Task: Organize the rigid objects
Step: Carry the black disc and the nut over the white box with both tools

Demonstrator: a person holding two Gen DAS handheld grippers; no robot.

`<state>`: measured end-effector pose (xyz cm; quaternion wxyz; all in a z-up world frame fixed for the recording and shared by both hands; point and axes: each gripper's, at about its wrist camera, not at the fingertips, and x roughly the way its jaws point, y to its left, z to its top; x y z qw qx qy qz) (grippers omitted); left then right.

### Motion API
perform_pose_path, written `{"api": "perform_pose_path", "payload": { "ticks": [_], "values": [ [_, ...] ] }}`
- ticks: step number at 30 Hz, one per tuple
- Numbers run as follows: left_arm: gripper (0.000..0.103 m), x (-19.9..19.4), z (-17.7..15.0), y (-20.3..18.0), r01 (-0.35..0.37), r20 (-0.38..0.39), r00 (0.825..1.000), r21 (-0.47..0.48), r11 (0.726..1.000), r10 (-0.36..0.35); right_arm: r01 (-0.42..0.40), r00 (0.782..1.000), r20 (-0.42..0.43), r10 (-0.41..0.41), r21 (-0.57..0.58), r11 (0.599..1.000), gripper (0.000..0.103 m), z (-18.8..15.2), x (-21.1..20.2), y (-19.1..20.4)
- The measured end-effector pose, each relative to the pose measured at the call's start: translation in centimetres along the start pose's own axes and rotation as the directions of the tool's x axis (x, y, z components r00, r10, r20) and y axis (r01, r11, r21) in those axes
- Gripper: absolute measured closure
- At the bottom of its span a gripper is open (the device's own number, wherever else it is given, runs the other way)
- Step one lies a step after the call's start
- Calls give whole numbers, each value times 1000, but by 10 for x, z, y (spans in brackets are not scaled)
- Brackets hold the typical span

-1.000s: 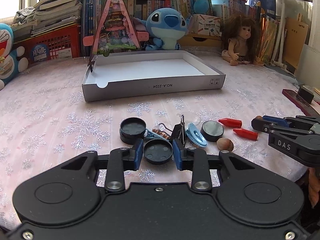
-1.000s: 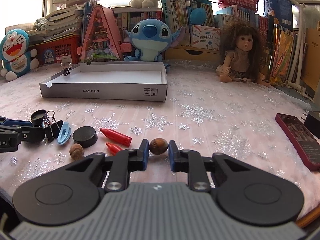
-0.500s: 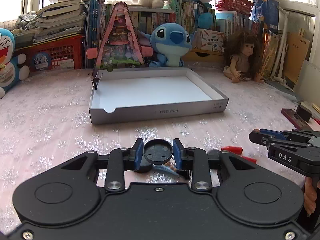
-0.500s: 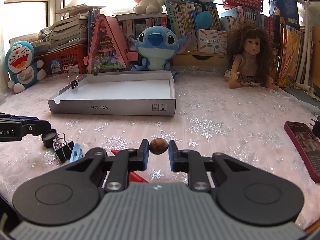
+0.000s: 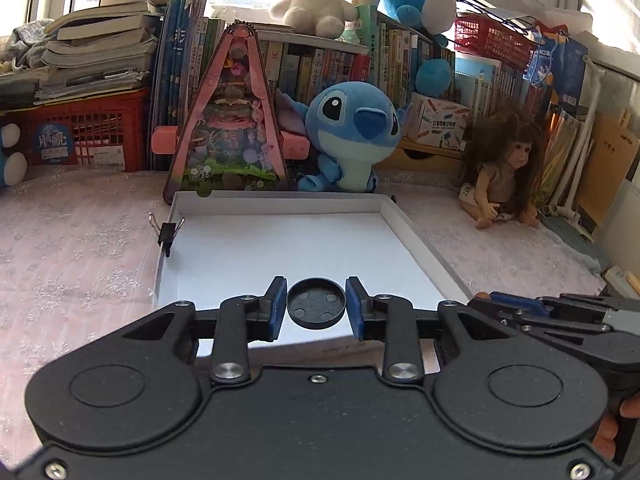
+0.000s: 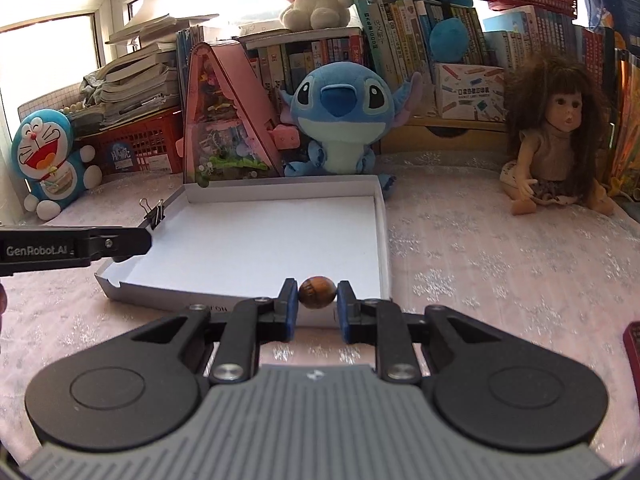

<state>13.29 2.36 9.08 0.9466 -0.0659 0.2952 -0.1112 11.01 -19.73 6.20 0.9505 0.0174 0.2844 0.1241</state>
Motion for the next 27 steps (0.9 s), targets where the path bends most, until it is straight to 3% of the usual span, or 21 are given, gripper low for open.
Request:
{"api": "perform_pose_path", "payload": {
  "ticks": [6, 11, 27],
  "values": [
    [73, 55, 20, -1, -9, -41, 999, -38, 999, 7, -50, 999, 8, 51, -39, 998, 78, 20, 38, 4],
    [73, 92, 15, -4, -58, -68, 996, -32, 998, 55, -30, 999, -25, 29, -43, 999, 78, 21, 67, 3],
    [73, 131, -10, 4, -110, -132, 986, -26, 994, 106, -21, 994, -107, 15, -57, 998, 78, 15, 105, 4]
  ]
}}
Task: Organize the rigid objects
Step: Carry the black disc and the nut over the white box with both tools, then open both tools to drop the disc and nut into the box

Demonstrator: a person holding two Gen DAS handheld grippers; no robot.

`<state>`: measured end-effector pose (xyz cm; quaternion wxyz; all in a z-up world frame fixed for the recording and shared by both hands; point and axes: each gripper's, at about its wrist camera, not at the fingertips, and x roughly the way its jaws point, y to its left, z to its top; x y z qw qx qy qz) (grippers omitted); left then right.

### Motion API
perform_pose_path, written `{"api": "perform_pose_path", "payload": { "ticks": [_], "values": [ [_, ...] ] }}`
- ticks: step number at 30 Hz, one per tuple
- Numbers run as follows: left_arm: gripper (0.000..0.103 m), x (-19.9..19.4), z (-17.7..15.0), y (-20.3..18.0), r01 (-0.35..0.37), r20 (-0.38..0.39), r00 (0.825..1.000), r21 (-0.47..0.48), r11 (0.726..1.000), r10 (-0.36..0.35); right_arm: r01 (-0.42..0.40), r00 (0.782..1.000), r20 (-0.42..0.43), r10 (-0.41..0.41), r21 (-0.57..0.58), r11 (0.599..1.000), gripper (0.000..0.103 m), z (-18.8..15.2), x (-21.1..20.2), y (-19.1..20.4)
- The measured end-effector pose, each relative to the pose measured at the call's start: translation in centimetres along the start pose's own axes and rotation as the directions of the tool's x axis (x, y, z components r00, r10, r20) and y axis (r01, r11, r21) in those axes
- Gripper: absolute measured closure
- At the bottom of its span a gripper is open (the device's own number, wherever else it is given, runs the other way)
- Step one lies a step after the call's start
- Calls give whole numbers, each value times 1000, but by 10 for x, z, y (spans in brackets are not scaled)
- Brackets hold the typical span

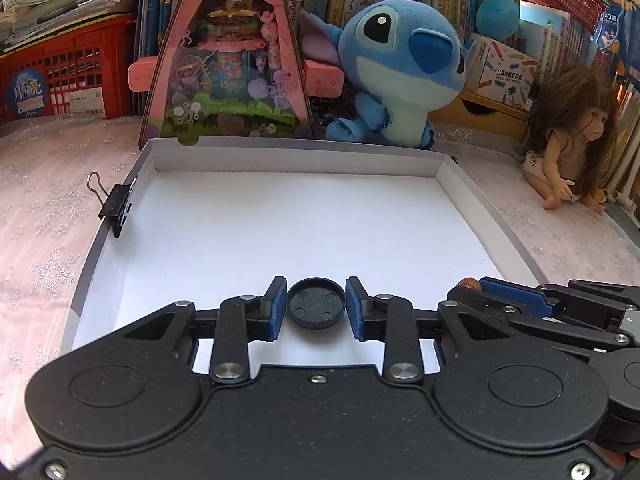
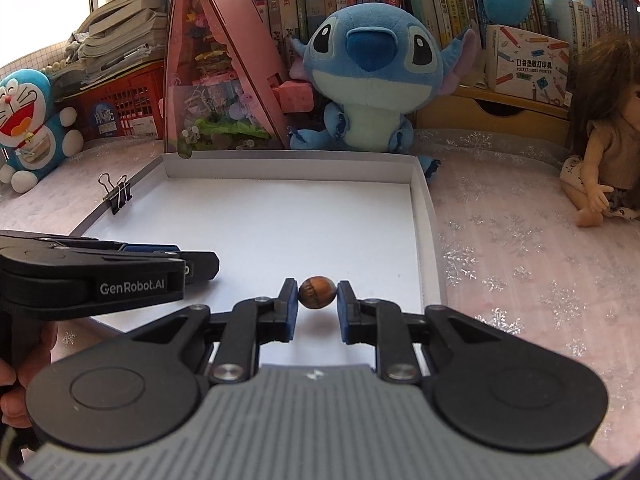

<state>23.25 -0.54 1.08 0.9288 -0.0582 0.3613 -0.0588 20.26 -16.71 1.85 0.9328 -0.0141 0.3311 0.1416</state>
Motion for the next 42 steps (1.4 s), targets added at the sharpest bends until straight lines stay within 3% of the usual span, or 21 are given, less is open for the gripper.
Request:
{"api": "perform_pose_path", "payload": {
  "ticks": [12, 14, 16, 18, 20, 24, 26, 28, 35, 42],
  "values": [
    [73, 1, -4, -9, -17, 19, 1000, 41, 999, 16, 6, 1000, -28, -6, -8, 1000, 78, -2, 7, 0],
    [73, -1, -4, -9, -11, 23, 1000, 41, 999, 11, -11, 1000, -9, 11, -2, 1000, 72, -3, 4, -1],
    [73, -7, -5, -9, -13, 40, 999, 45, 999, 12, -32, 999, 13, 32, 1, 999, 50, -4, -2, -2],
    [71, -16, -8, -9, -22, 71, 997, 50, 998, 18, -25, 999, 26, 25, -12, 1000, 45, -6, -7, 0],
    [58, -25, -9, -7, -29, 91, 996, 45, 999, 25, -6, 999, 35, 7, -32, 999, 44, -7, -12, 2],
    [45, -46, -13, -3, -15, 111, 994, 30, 999, 11, -5, 998, 60, 6, -21, 1000, 34, -9, -27, -1],
    [31, -58, -16, -3, 0, 124, 992, 34, 999, -4, -2, 997, 73, 3, -19, 1000, 29, -12, -35, -2],
    [25, -70, -21, -4, 10, 146, 989, 49, 999, -17, -2, 997, 83, 4, -23, 1000, 25, -15, -43, -2],
    [16, -108, -44, -11, 36, 183, 981, 113, 993, -56, 0, 993, 121, 8, -65, 998, 16, -32, -73, 5],
    [14, -133, -68, -11, 33, 203, 977, 137, 990, -60, 10, 990, 141, 3, -87, 996, 13, -49, -95, 10]
  ]
}}
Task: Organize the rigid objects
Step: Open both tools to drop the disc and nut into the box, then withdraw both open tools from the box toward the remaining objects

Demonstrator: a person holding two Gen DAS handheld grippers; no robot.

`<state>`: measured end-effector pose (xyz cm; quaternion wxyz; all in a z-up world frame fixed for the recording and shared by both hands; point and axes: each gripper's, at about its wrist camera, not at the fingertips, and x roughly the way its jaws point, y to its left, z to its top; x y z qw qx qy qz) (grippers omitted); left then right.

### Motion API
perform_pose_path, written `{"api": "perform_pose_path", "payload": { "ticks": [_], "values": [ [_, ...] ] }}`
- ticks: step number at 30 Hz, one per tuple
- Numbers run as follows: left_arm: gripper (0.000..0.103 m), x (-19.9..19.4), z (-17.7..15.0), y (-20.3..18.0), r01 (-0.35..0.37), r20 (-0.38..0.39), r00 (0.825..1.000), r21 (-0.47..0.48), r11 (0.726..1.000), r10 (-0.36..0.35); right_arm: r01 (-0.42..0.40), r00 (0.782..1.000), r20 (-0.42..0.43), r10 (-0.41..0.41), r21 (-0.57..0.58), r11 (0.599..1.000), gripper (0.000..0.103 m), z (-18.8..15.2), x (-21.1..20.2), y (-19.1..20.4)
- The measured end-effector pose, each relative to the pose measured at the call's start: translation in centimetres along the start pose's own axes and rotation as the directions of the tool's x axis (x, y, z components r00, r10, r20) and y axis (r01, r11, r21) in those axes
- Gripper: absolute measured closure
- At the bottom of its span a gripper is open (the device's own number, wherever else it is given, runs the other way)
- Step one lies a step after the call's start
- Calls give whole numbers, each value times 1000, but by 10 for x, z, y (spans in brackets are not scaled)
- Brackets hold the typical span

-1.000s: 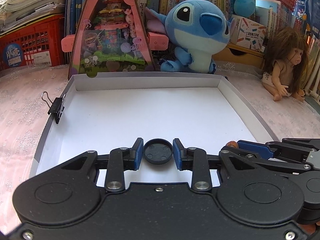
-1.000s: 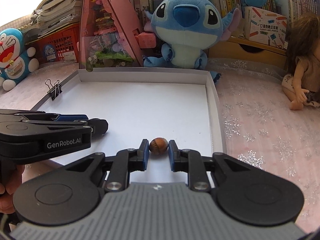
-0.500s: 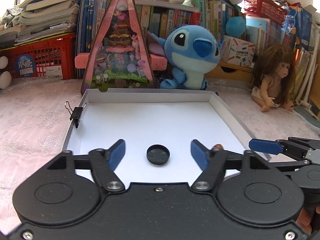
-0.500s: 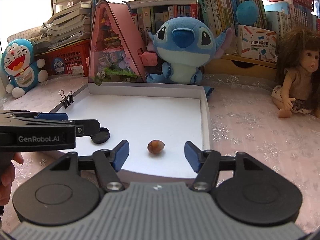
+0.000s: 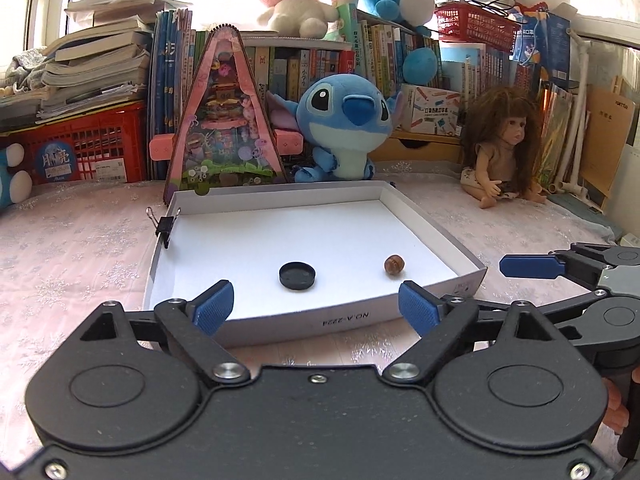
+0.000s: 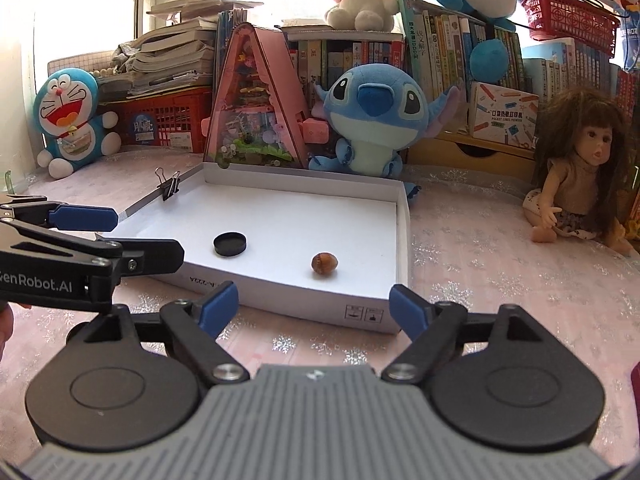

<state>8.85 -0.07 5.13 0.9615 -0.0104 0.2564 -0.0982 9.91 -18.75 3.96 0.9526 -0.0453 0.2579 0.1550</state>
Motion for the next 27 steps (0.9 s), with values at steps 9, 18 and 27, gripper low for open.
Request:
{"api": "perform_pose_path", "payload": {
  "ticks": [9, 18, 27],
  "values": [
    [12, -23, -23, 1, 9, 17, 1000, 31, 999, -9, -11, 1000, 10, 11, 41, 999, 11, -19, -22, 0],
    [12, -33, -50, 10, -4, -4, 1000, 27, 1000, 4, -2, 1000, 21, 0, 68, 998, 9, -43, -39, 6],
    [12, -51, -72, 15, -26, -12, 1000, 65, 998, 27, 51, 997, 61, -52, 9, 999, 7, -66, -65, 14]
  ]
}}
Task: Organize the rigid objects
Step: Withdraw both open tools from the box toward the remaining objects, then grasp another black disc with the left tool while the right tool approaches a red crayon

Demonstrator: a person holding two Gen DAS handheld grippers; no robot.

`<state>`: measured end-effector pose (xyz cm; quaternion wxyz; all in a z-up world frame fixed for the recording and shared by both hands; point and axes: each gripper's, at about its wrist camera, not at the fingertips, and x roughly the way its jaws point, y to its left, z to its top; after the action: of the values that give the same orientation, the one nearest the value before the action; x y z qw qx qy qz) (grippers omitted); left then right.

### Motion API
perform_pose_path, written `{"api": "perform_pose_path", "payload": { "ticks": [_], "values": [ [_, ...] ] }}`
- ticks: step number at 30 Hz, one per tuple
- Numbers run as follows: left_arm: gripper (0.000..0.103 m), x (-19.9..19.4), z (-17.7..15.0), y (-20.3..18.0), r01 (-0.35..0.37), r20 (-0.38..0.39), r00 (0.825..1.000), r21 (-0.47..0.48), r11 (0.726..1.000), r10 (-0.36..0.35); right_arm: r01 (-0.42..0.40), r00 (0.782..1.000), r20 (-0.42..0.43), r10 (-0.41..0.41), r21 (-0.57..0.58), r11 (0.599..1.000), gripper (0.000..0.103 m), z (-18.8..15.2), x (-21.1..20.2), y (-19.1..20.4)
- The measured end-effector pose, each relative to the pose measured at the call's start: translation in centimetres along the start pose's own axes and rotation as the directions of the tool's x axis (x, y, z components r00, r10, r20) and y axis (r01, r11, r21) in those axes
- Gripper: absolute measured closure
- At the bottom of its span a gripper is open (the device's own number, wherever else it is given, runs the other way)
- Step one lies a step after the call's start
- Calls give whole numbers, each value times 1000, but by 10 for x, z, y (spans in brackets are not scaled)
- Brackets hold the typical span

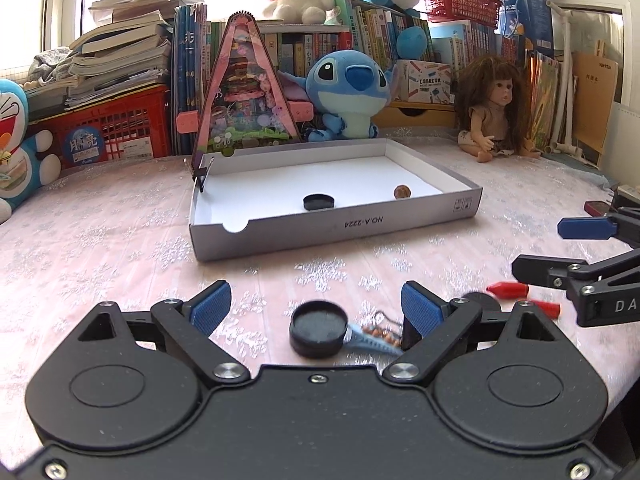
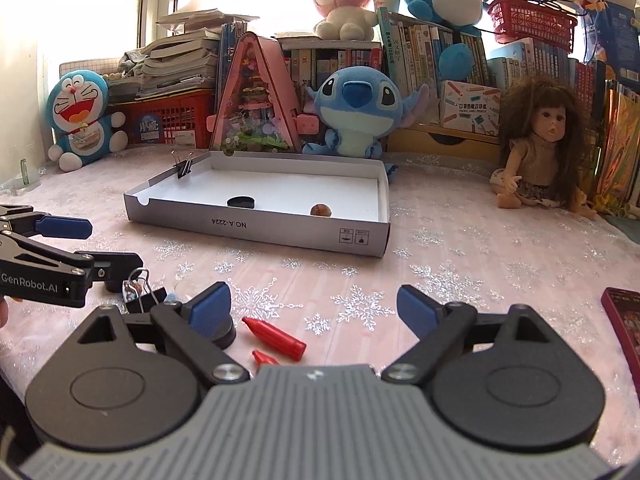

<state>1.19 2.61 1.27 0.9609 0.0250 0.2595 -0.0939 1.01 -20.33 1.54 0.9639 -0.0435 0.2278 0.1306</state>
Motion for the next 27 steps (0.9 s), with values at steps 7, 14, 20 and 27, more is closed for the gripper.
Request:
{"api": "perform_pose_path", "payload": {
  "ticks": [7, 14, 20, 27],
  "values": [
    [13, -10, -15, 4, -9, -13, 1000, 26, 1000, 9, 42, 999, -22, -43, -48, 998, 7, -16, -12, 2],
    [28, -13, -22, 6, 24, -26, 999, -5, 1000, -24, 52, 997, -53, -52, 2, 999, 7, -26, -15, -1],
    [39, -6, -21, 10, -15, -32, 999, -12, 1000, 14, 68, 995, -72, -69, -16, 998, 7, -33, -15, 0],
    [44, 2, -17, 14, -34, -34, 999, -24, 999, 33, 140, 986, -91, -142, -24, 990, 8, -34, -15, -14]
  ]
}}
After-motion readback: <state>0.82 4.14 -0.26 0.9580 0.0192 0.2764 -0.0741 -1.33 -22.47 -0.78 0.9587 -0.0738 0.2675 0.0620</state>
